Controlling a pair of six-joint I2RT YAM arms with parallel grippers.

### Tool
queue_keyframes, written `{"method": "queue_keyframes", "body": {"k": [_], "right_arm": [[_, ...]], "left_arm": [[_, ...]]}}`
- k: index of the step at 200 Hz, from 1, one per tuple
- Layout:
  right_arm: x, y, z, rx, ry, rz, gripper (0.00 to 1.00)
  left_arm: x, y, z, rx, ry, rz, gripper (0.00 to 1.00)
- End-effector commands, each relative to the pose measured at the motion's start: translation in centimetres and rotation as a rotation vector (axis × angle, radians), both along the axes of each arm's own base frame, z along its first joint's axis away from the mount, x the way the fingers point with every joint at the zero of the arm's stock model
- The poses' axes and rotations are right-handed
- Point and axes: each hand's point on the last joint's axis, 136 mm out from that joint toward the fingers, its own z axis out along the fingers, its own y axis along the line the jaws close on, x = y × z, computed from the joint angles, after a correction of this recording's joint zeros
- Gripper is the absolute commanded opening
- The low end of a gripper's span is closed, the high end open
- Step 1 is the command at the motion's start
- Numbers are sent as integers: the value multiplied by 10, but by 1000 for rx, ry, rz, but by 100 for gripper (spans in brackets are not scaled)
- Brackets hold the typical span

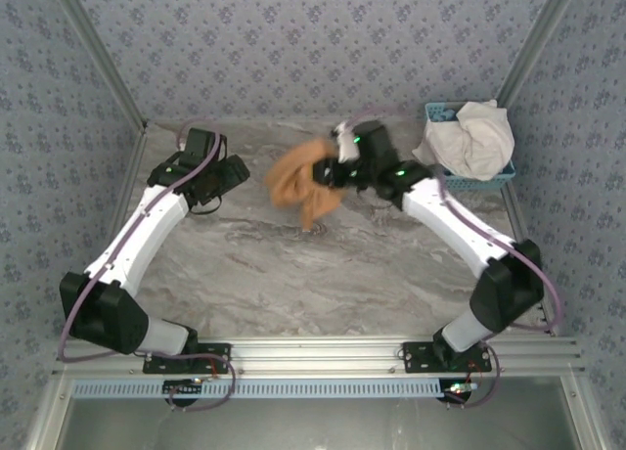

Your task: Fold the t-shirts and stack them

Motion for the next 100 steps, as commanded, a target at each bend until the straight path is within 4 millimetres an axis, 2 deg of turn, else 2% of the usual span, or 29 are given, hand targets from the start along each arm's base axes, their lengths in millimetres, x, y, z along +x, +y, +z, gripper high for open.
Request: {"method": "queue_keyframes", "body": {"k": [1, 11, 28, 30, 33, 59, 79, 100], "right_arm": [[-38, 14, -21, -31, 77, 102, 53], [-45, 7, -24, -30, 83, 83, 59], [-31, -26, -32, -34, 104, -65, 63], [-32, -32, -43, -50, 124, -84, 63], [-30, -41, -49, -57, 140, -117, 63], [-6, -98, -80, -72, 230, -340, 57], [8, -109, -95, -72, 271, -388, 55], [17, -104, -116, -113, 338, -385, 55]], "left_arm": [[-25, 4, -7, -7, 45, -35, 81], [-30, -7, -12, -42, 55, -94, 82], [-39, -31, -24, -95, 94, -207, 81], [-40, -34, -26, -99, 99, -219, 81], [-42, -39, -29, -102, 109, -239, 81], [-60, -82, -51, -82, 176, -403, 80], [-66, -98, -75, -4, 237, -435, 83], [-53, -94, -90, 61, 266, -372, 83]]}}
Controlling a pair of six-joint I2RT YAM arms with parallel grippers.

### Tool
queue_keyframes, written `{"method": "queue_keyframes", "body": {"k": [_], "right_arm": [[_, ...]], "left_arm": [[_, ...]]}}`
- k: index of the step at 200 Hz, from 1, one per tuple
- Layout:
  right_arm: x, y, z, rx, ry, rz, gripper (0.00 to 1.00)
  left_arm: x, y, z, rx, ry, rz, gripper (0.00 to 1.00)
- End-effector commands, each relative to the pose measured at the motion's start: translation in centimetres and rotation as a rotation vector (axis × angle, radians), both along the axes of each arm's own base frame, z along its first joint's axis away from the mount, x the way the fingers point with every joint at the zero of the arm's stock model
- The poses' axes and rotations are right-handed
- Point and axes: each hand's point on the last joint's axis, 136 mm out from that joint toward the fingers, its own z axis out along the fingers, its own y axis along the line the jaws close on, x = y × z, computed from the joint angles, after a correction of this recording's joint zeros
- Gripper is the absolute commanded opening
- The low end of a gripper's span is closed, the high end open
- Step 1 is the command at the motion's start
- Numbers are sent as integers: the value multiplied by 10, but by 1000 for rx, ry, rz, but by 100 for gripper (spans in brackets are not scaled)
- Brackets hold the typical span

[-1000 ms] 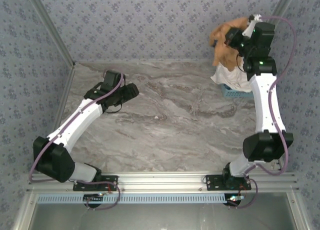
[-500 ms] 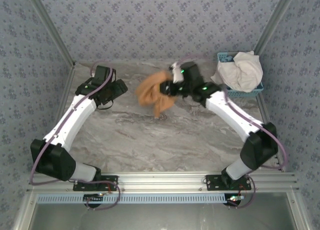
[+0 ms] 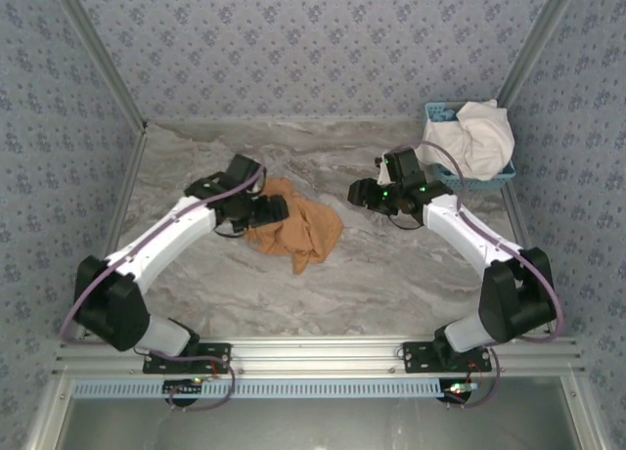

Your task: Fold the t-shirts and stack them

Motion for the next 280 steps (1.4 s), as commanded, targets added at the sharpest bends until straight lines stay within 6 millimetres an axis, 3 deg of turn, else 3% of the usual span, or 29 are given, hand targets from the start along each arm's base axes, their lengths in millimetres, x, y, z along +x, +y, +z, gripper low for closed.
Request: {"method": "queue_keyframes", "body": {"k": [1, 23, 58, 92, 121, 129, 152, 191, 222, 244, 274, 280], "right_arm": [[6, 9, -24, -17, 88, -14, 55], [0, 27, -49, -1, 188, -20, 54], [-10, 56, -79, 7, 269, -16, 57], [-11, 66, -112, -4, 352, -45, 57], [-11, 64, -129, -21, 396, -73, 39], [0, 67, -121, -9, 373, -77, 30], [2, 60, -118, -43, 362, -89, 3], [2, 51, -96, -85, 306, -71, 0], [4, 47, -85, -99, 278, -60, 0], [8, 45, -75, -110, 253, -47, 0], [16, 40, -58, -127, 210, -31, 0], [19, 38, -54, -127, 199, -33, 0]], "left_arm": [[13, 7, -13, 84, 5, 35, 83], [36, 8, -13, 134, -9, 64, 83], [82, 36, -8, 156, -12, 176, 84], [121, 58, -28, 166, 75, 252, 84], [152, 46, -43, 125, 94, 249, 84], [161, 41, -46, 111, 93, 248, 84], [181, 25, -55, 86, 87, 242, 82], [197, -4, -68, 113, 77, 163, 74], [191, -3, -97, 171, 146, 152, 63], [190, -6, -109, 165, 176, 142, 39], [197, -8, -92, 143, 140, 147, 1], [198, -6, -85, 151, 128, 152, 0]]}}
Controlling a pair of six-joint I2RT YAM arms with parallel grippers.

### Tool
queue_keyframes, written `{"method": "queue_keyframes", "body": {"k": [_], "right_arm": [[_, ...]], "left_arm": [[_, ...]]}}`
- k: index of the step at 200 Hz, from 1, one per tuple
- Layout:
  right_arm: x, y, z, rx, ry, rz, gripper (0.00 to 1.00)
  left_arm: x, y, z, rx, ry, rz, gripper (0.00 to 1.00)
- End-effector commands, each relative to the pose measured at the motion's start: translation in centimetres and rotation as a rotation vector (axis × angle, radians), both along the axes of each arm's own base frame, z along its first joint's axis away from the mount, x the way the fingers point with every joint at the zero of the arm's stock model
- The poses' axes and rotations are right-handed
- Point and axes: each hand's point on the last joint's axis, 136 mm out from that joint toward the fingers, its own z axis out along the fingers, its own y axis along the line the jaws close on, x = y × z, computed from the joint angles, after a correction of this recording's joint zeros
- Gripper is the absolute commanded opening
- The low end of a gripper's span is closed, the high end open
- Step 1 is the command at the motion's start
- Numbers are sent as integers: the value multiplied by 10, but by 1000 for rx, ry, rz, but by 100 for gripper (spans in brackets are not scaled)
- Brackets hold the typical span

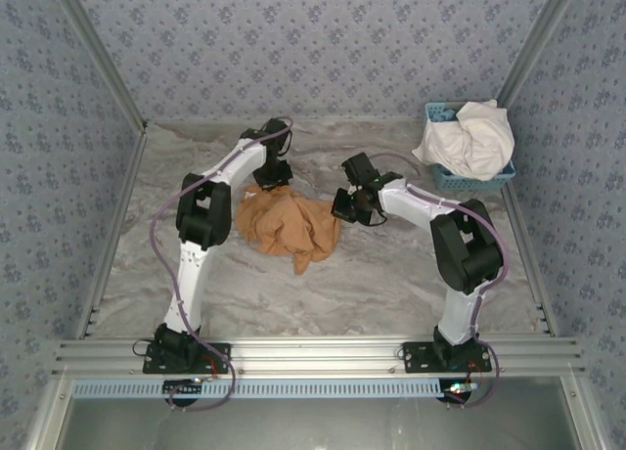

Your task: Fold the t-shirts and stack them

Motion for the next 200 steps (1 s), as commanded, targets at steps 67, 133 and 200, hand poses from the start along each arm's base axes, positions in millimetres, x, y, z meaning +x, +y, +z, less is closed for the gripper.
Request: {"method": "queue_keyframes", "body": {"k": [67, 133, 200], "right_arm": [[75, -35, 129, 40, -304, -7, 0], [116, -72, 278, 97, -640, -59, 0], [83, -101, 317, 111, -749, -123, 0]], "left_arm": [[31, 58, 169, -50, -309, 122, 0], [18, 111, 333, -97, -640, 235, 0], [-23, 140, 385, -72, -774, 310, 0]]}}
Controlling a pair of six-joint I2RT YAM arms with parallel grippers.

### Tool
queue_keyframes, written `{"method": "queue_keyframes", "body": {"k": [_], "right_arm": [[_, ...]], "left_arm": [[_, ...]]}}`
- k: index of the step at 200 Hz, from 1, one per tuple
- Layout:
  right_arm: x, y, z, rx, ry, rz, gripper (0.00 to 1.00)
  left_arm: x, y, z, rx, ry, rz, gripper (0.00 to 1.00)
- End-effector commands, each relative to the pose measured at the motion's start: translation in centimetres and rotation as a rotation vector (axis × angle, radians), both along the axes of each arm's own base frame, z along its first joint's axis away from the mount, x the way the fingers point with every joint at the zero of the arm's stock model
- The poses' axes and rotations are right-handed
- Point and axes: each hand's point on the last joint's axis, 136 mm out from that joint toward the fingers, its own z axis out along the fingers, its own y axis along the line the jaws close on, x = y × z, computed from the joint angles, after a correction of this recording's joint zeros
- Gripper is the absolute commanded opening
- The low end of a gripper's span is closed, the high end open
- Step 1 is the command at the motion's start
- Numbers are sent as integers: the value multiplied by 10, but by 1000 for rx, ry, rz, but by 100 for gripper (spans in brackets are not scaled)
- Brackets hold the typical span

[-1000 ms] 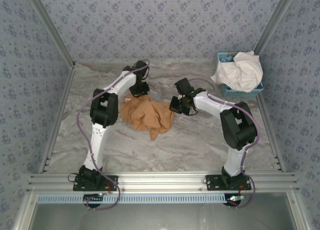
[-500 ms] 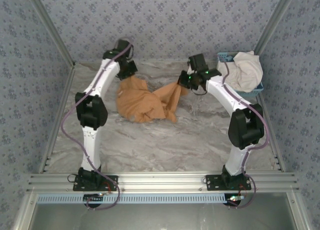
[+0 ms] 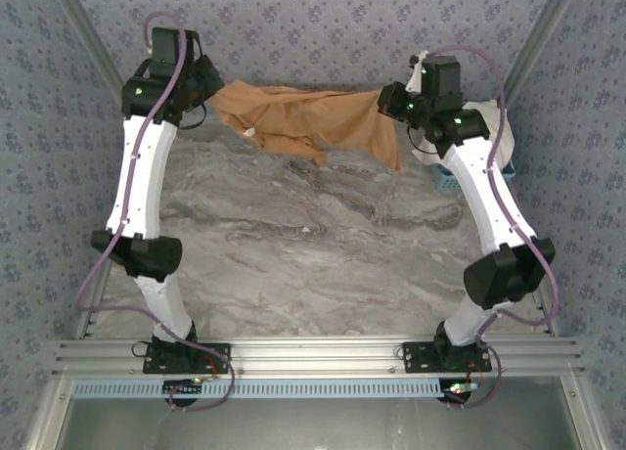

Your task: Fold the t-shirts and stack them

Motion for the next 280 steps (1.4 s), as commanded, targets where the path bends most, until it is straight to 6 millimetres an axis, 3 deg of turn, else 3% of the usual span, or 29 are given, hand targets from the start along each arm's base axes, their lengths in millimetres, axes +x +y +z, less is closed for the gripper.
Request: {"method": "queue_keyframes", "body": {"k": [1, 18, 42, 71, 94, 115, 126, 142, 161, 182, 200, 217, 233, 242, 245, 254, 270, 280], "right_arm": [[-15, -8, 2, -6, -17, -14, 0], [-21, -15, -14, 9, 16, -30, 0], [-25, -21, -10, 42, -14, -38, 0], [-24, -17, 14, 85, -105, 5, 0], [-23, -13, 17, 100, -117, 33, 0], [-12, -19, 7, 130, -79, 36, 0], [-2, -24, 13, 148, -91, 45, 0], [12, -29, 30, 160, -154, 53, 0], [17, -34, 64, 168, -277, 61, 0], [7, -35, 88, 150, -402, 72, 0], [-7, -34, 78, 125, -415, 82, 0], [-24, -32, 45, 101, -347, 94, 0], [-46, -32, -17, 68, -196, 66, 0], [-64, -34, -51, 32, -105, 41, 0], [-72, -35, -75, 15, -50, 34, 0], [-94, -40, -116, -32, 55, -2, 0], [-137, -49, -182, -59, 236, -45, 13], [-164, -56, -219, -70, 357, -72, 21]], "left_arm": [[-9, 13, -6, 14, 16, 47, 0], [-13, 15, -20, -1, 53, 45, 0], [-18, 20, -22, -5, 55, 54, 0], [-20, 31, 3, -10, -14, 78, 0], [-18, 39, 22, -24, -70, 83, 0], [-1, 37, 28, -103, -96, 50, 0], [12, 35, 33, -140, -113, 31, 0], [31, 34, 47, -172, -160, 15, 0], [37, 35, 86, -232, -288, -4, 0], [21, 35, 127, -242, -423, -21, 0], [2, 26, 128, -182, -396, -32, 0], [-23, 6, 94, -51, -237, -41, 0], [-55, -11, 38, 203, -7, -15, 0], [-74, -17, -4, 343, 146, 4, 0], [-81, -20, -15, 378, 178, 6, 0], [-102, -29, -62, 440, 270, -11, 0], [-145, -37, -150, 272, 371, -25, 0], [-174, -31, -207, 141, 461, -3, 0]]}}
